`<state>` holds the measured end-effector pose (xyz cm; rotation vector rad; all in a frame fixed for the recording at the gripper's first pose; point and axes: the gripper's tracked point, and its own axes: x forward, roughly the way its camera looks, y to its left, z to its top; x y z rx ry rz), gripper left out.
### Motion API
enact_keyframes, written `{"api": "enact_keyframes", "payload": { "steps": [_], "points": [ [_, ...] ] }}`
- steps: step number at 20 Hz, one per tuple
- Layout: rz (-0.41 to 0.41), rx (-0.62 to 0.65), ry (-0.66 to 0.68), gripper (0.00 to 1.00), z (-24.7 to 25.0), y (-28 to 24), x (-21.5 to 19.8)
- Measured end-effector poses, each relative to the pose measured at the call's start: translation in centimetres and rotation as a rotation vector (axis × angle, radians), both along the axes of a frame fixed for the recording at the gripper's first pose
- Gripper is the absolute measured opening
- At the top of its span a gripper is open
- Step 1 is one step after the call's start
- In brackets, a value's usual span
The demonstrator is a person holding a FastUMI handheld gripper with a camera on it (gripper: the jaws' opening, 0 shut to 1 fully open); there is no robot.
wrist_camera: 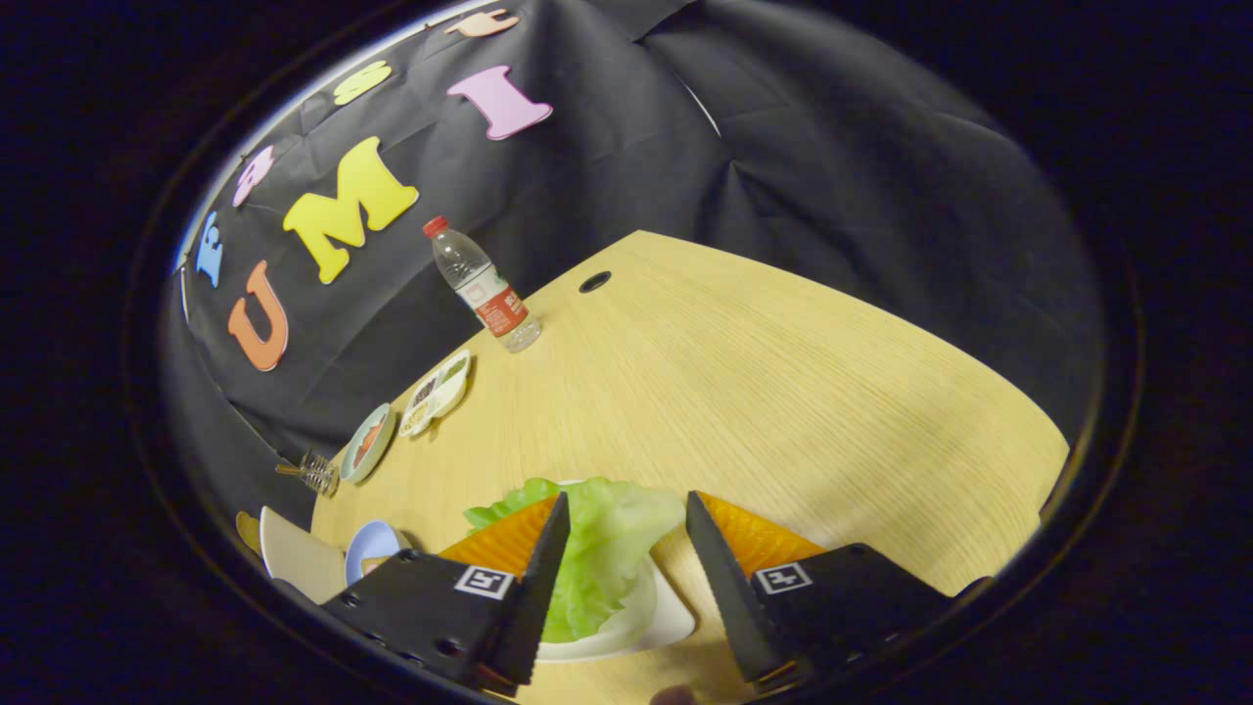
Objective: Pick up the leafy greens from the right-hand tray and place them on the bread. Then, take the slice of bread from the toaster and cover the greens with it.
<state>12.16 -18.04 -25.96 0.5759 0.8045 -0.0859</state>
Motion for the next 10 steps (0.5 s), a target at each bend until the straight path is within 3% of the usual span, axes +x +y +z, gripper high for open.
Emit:
{"api": "enact_keyframes", "payload": {
  "steps": [7,10],
  "points": [
    [0.007,-0.017,-0.039,0.00,0.7,-0.8,0.4],
    [0.025,0.001,-0.087,0.00,2.1,-0.1,0.7]
  ]
}}
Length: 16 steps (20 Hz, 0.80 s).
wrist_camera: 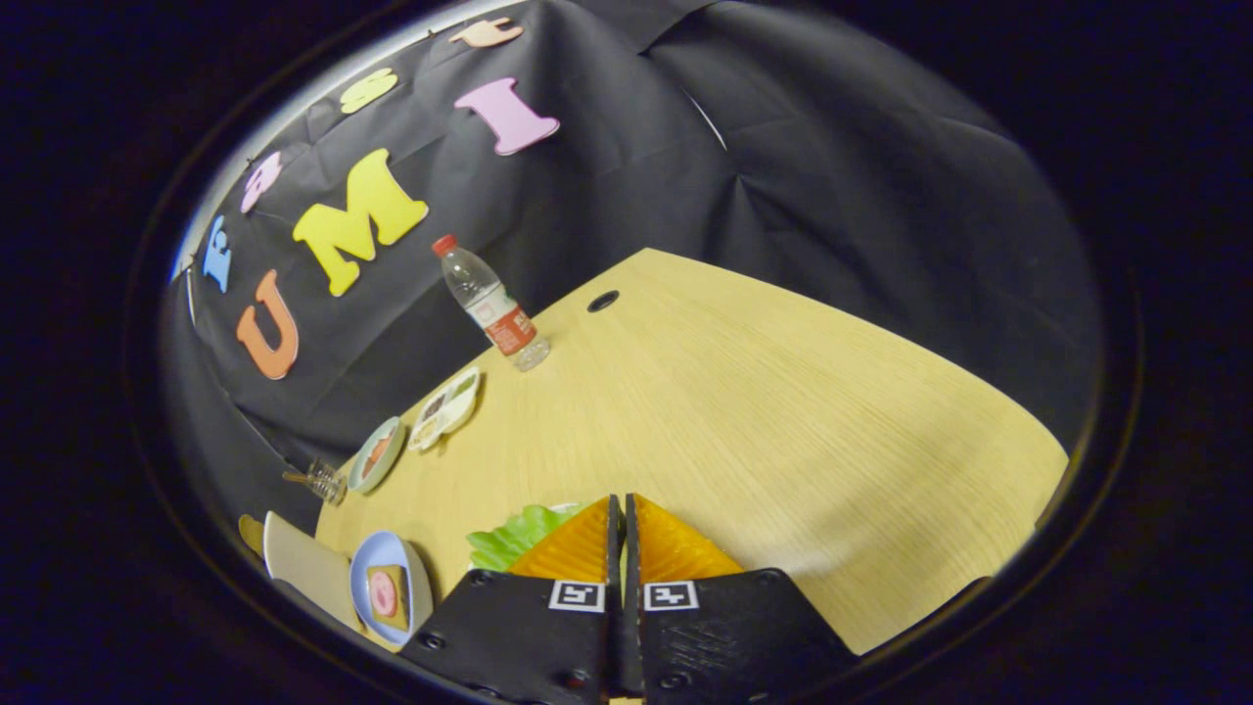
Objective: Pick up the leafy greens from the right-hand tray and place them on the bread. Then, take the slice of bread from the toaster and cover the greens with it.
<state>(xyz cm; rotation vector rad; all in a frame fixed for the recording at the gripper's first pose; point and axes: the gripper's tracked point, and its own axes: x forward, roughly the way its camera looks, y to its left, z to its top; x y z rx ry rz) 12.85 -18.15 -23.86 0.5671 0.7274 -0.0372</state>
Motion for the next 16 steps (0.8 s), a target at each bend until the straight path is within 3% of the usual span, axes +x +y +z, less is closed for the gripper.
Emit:
{"api": "enact_keyframes", "payload": {
  "steps": [8,16],
  "points": [
    [0.031,0.043,-0.144,0.00,7.5,3.6,-1.1],
    [0.125,0.074,-0.267,0.00,14.9,12.5,-2.7]
  ]
}}
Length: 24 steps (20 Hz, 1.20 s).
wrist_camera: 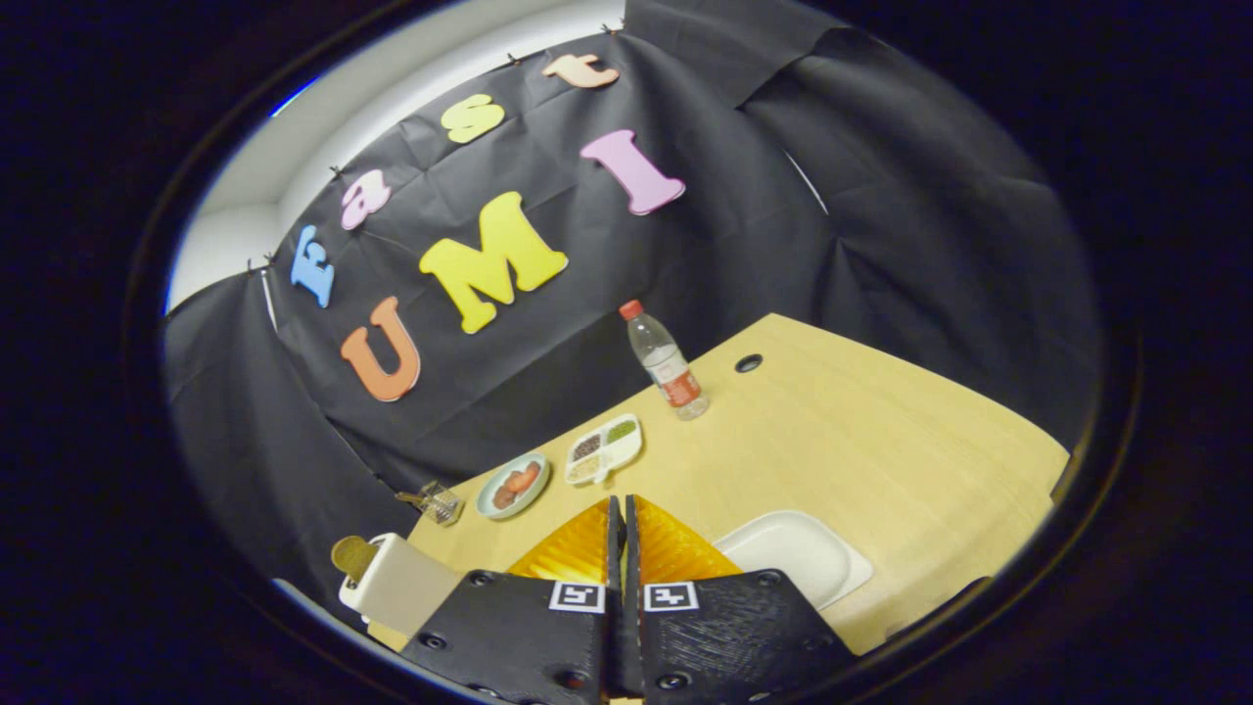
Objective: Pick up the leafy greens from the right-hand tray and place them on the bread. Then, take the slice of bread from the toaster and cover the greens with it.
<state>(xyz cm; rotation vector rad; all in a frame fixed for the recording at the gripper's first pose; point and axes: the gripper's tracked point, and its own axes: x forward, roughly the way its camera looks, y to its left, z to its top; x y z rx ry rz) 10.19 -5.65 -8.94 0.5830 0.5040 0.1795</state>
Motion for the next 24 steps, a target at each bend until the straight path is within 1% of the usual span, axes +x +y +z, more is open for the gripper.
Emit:
{"api": "enact_keyframes", "payload": {
  "steps": [3,6,10,13,15,18,21,24],
  "points": [
    [0.052,0.018,-0.037,0.00,2.0,5.0,-0.5],
    [0.100,0.044,-0.056,0.00,2.4,10.4,-0.5],
    [0.167,0.116,-0.027,0.00,0.8,17.5,-1.3],
    [0.194,0.182,0.011,0.00,-1.0,20.7,-1.9],
    [0.174,0.220,0.038,0.00,-2.5,21.0,-1.8],
    [0.113,0.242,0.088,0.00,-5.3,19.0,-1.0],
    [0.053,0.206,0.113,0.00,-7.9,15.7,-0.8],
    [0.031,0.165,0.128,0.00,-9.7,13.9,-1.1]
  ]
}}
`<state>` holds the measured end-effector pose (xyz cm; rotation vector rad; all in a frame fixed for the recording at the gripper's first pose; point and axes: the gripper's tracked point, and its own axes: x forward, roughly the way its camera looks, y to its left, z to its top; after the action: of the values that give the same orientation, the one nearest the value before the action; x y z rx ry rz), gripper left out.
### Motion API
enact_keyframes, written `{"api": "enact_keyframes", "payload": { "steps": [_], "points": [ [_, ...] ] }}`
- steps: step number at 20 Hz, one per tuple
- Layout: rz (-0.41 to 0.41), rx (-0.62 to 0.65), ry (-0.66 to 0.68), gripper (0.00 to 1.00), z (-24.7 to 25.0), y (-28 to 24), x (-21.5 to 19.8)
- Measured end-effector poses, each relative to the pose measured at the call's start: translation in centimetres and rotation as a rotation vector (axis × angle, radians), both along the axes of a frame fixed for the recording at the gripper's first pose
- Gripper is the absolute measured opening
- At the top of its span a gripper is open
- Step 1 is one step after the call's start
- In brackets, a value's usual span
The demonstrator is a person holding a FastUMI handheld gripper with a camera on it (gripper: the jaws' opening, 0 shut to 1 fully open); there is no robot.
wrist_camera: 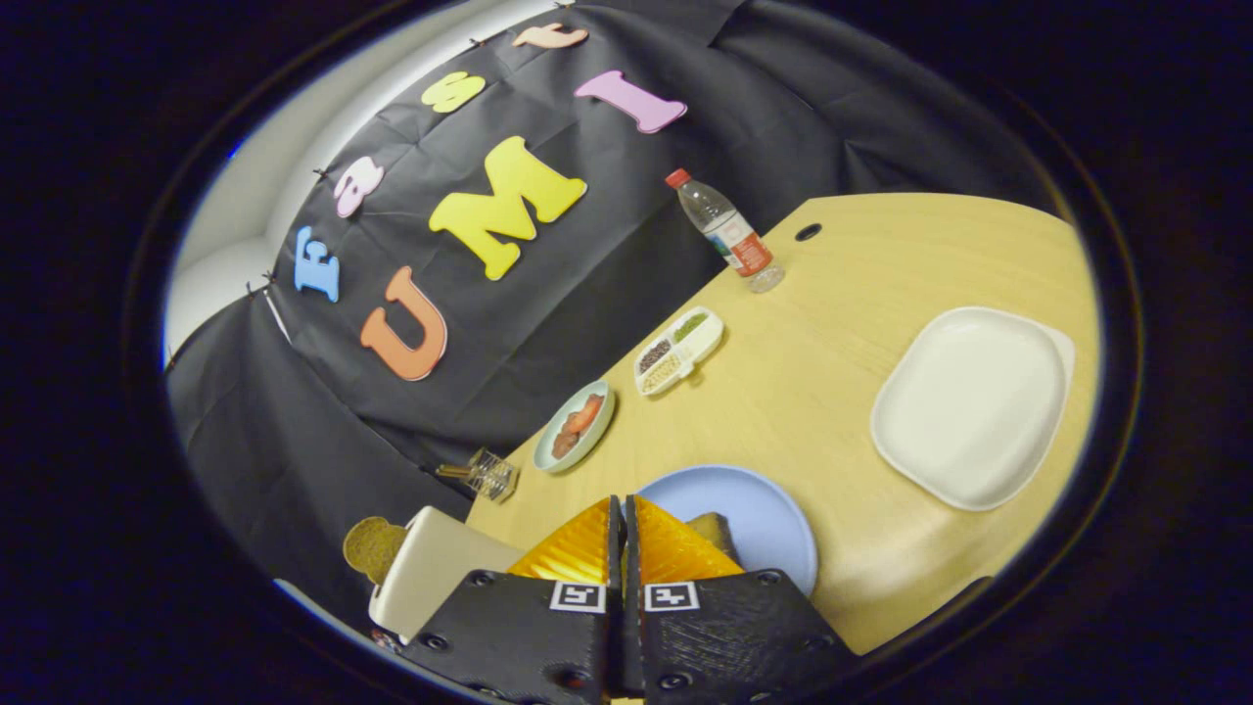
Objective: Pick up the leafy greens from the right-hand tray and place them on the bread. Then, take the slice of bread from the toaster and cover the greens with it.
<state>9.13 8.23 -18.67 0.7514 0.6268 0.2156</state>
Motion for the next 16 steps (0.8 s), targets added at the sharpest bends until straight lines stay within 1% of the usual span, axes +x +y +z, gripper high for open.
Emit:
{"api": "enact_keyframes", "payload": {
  "steps": [2,4,6,7,8,9,11,13,14,16],
  "points": [
    [0.004,-0.041,0.021,0.00,-1.3,-0.8,-0.2],
    [0.024,-0.084,0.022,0.00,-2.0,-0.9,-0.6],
    [0.034,-0.175,-0.001,0.03,-2.4,-1.7,-0.8],
    [0.043,-0.201,-0.020,0.11,-2.3,-1.8,-0.8],
    [0.052,-0.229,-0.039,0.16,-2.1,-1.8,-0.8],
    [0.049,-0.263,-0.058,0.29,-1.9,-2.2,-0.8],
    [0.035,-0.321,-0.104,0.49,-0.9,-3.1,-0.7],
    [0.003,-0.360,-0.141,0.69,0.5,-4.0,-1.0],
    [-0.009,-0.373,-0.165,0.73,1.6,-4.1,-1.3],
    [-0.037,-0.439,-0.210,0.81,3.9,-4.4,-1.7]
  ]
}}
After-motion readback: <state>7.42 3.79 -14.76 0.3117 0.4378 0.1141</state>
